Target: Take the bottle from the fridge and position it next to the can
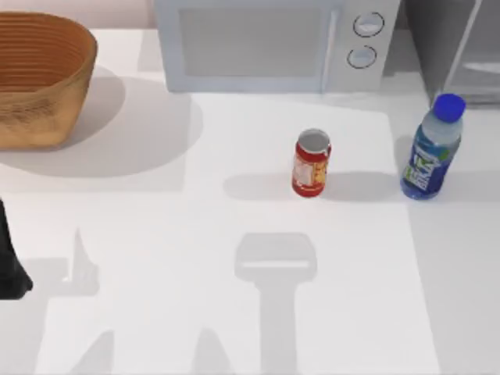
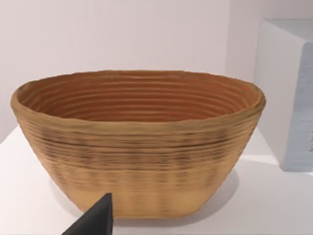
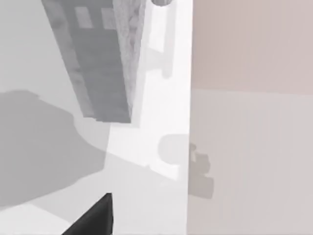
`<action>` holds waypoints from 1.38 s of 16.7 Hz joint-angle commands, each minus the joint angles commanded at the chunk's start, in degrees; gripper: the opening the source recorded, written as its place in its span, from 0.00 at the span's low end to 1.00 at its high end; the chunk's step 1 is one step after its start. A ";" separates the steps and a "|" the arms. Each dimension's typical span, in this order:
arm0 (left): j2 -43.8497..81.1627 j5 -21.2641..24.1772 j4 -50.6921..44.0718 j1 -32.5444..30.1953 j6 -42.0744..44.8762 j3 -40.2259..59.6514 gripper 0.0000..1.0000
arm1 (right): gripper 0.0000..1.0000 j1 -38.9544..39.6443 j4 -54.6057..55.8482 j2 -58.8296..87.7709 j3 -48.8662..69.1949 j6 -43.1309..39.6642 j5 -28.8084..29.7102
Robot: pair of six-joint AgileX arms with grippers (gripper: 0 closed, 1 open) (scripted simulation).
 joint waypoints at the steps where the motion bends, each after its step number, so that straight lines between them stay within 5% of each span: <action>1: 0.00 0.00 0.00 0.00 0.00 0.00 1.00 | 1.00 2.53 3.40 0.10 -0.10 4.16 0.48; 13: 0.00 0.00 0.00 0.00 0.00 0.00 1.00 | 1.00 37.10 51.34 0.31 -1.41 62.50 8.18; 23: 0.00 0.00 0.00 0.00 0.00 0.00 1.00 | 1.00 41.96 57.68 -0.35 -2.19 69.01 9.83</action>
